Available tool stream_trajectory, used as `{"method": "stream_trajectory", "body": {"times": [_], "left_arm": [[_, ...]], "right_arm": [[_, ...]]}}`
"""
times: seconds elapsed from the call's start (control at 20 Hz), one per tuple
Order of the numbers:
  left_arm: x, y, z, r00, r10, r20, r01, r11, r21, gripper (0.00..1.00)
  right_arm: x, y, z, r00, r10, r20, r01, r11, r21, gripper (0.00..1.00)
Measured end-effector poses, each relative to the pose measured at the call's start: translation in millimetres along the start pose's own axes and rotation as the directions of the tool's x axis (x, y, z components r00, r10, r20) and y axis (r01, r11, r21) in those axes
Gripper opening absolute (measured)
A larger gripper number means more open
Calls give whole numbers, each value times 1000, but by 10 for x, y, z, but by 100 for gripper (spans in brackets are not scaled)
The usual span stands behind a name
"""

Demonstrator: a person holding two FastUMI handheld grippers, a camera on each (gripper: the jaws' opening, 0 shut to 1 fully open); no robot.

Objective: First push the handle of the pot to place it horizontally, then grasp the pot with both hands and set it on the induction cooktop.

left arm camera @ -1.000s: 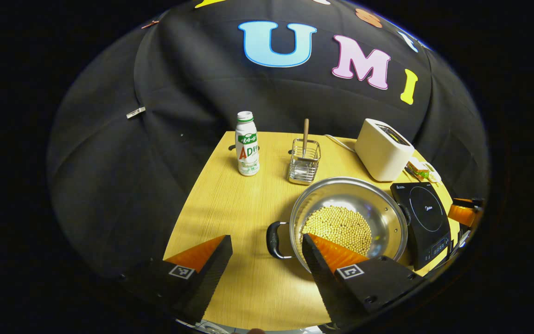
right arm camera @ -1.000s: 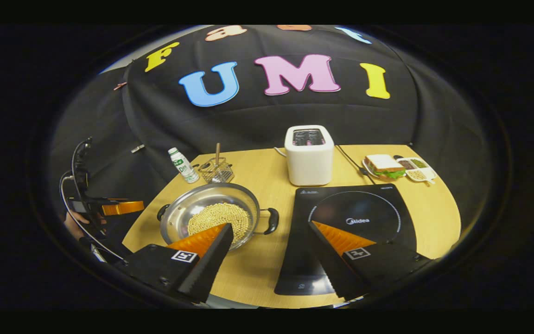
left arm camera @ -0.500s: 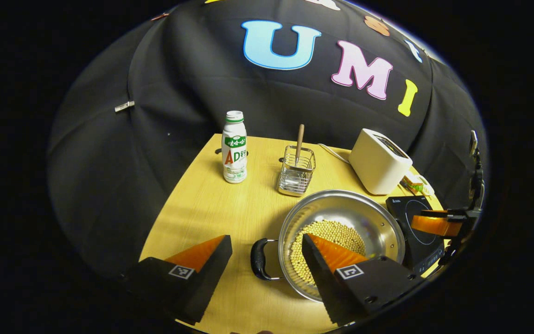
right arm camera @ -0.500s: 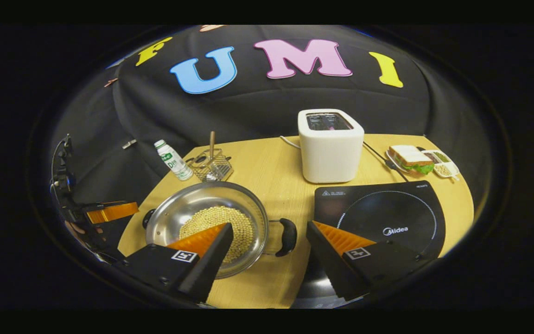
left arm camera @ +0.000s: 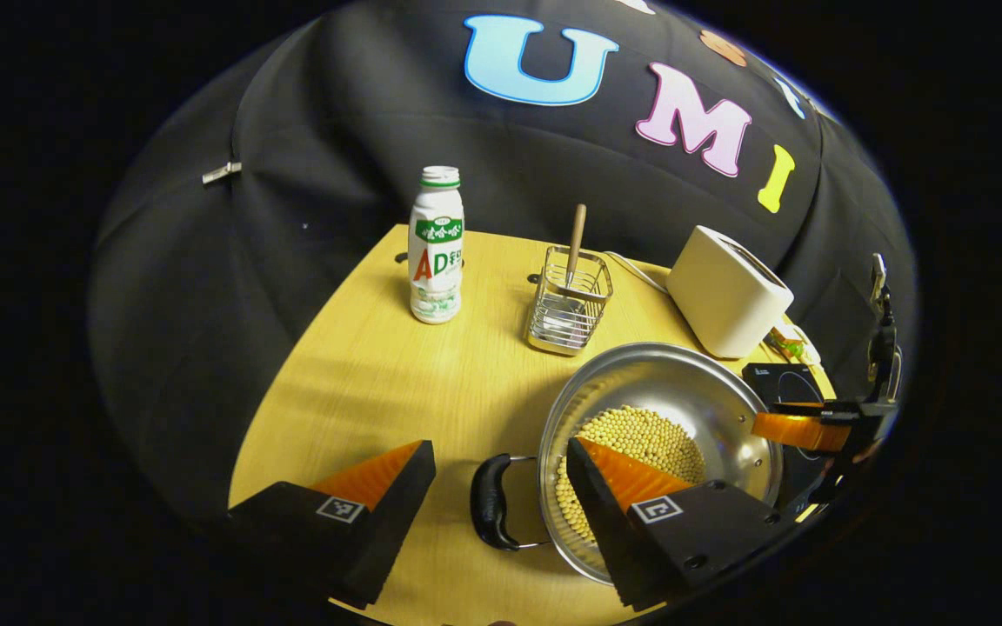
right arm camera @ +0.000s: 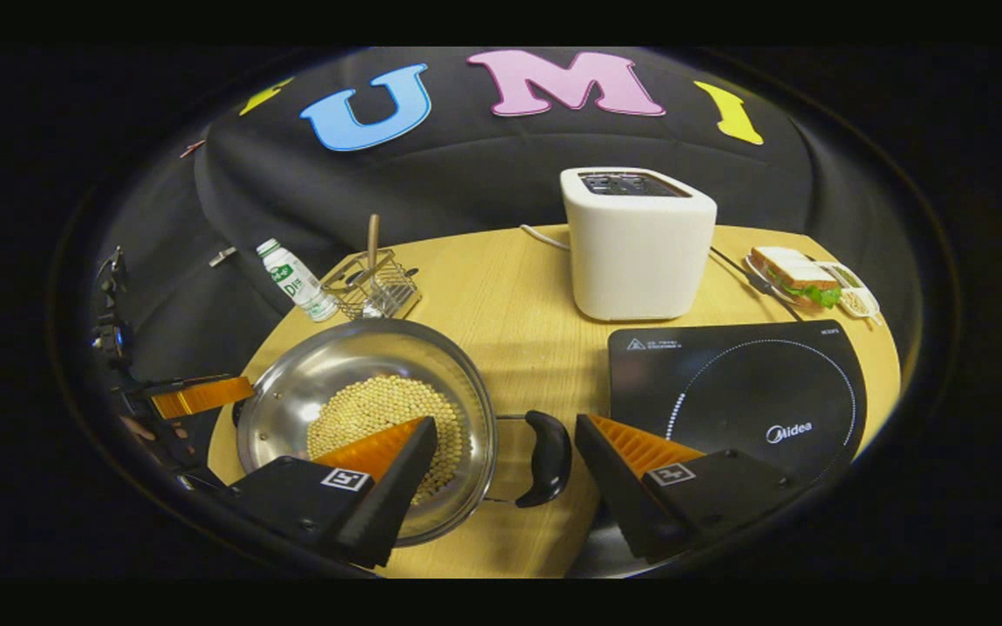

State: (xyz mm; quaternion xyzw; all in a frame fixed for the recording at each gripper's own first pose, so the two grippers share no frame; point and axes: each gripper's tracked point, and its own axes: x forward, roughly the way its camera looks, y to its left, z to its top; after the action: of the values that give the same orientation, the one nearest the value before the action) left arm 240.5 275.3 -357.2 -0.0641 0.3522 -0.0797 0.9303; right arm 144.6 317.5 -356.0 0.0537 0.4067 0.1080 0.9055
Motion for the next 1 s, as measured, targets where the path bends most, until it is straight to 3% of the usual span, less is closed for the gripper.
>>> {"method": "stream_trajectory", "body": {"times": [0.55, 0.75, 0.8, 0.9, 1.0], "left_arm": [[332, 64, -302, 995, -51, -89, 42, 993, -107, 95], [384, 127, -368, 993, -51, -108, 40, 994, -97, 93], [391, 143, -374, 993, -46, -111, 36, 995, -89, 92], [458, 208, -405, 993, -28, -114, 20, 997, -71, 84], [473, 279, -432, 992, -13, -125, 7, 999, -47, 80]], "right_arm": [[189, 93, -190, 999, -22, -39, 22, 1000, 4, 99], [276, 163, -267, 998, -23, -60, 23, 1000, -7, 97], [293, 205, -280, 998, -23, -60, 22, 1000, -18, 93], [318, 260, -321, 997, -19, -71, 17, 999, -28, 68], [358, 260, -392, 996, -24, -90, 20, 999, -41, 60]]}}
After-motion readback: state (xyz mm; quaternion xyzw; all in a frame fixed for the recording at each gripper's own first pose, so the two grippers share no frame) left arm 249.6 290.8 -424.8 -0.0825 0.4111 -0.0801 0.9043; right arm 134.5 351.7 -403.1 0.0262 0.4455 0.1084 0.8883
